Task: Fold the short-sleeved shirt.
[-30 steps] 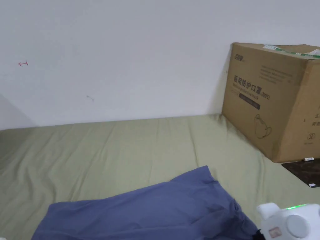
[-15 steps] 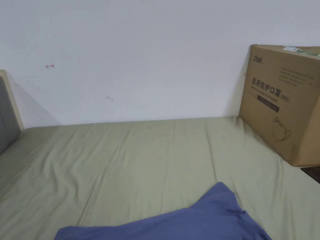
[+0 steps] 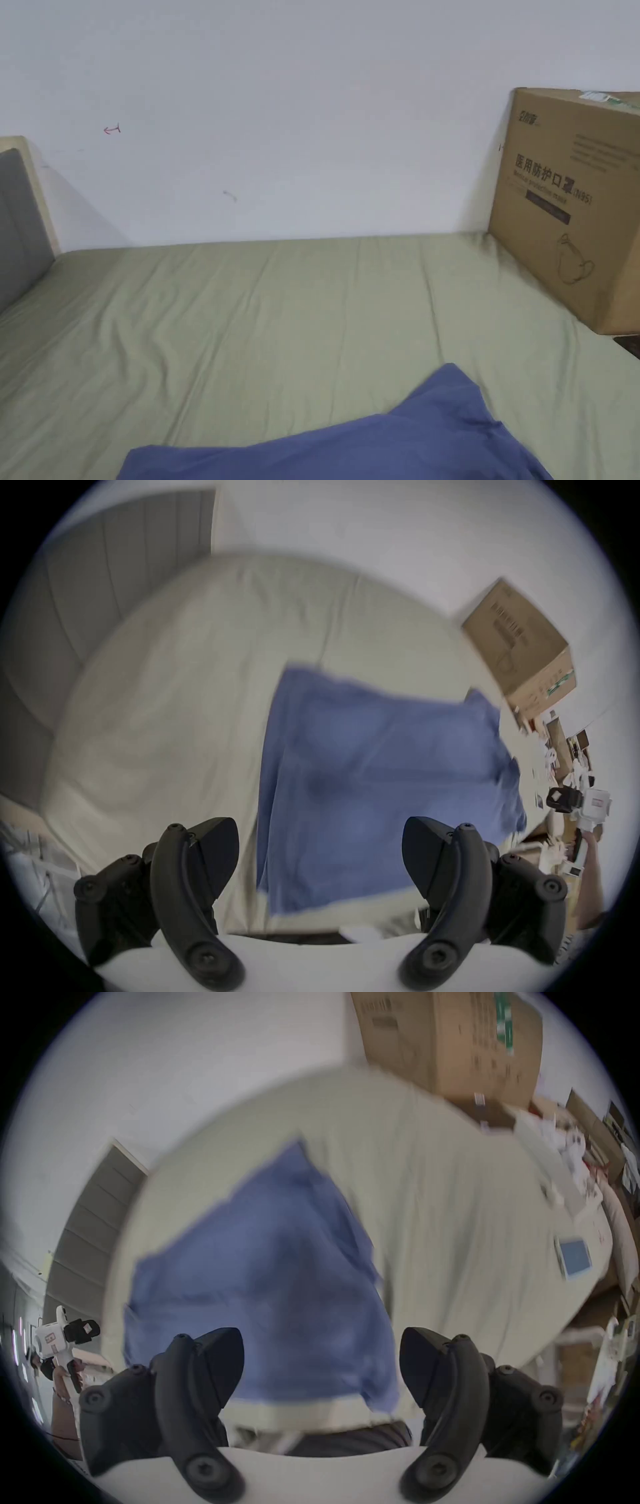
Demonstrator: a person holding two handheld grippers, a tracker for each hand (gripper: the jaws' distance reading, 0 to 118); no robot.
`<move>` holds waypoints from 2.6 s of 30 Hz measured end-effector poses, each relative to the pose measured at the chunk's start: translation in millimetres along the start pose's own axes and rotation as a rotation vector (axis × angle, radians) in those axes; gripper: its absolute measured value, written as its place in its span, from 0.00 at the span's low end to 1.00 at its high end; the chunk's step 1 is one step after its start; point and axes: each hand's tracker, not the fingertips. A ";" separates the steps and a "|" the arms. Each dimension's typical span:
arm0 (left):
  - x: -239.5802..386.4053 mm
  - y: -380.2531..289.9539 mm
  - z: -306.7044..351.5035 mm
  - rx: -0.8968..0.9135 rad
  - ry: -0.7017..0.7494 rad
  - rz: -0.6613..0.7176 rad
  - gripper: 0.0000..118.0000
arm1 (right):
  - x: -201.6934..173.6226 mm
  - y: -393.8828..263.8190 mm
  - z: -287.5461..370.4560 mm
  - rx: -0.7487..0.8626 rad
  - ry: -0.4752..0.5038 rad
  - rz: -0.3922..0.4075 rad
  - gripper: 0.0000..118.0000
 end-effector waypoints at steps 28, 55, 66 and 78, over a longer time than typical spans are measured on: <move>-35.4 133.3 -211.4 -0.153 0.068 -0.019 0.91 | -107.2 10.5 -8.7 0.532 0.323 0.069 0.00; 6.2 114.2 -146.6 0.003 0.094 -0.227 0.01 | -35.6 218.0 -282.0 -0.158 -0.172 0.020 0.91; -3.0 113.7 -158.3 -0.044 0.112 -0.214 0.01 | -45.1 184.2 -261.8 -0.134 -0.143 0.071 0.02; -0.1 135.1 -116.5 0.215 0.041 -0.115 0.01 | -51.2 203.4 -126.9 0.254 0.015 0.097 0.02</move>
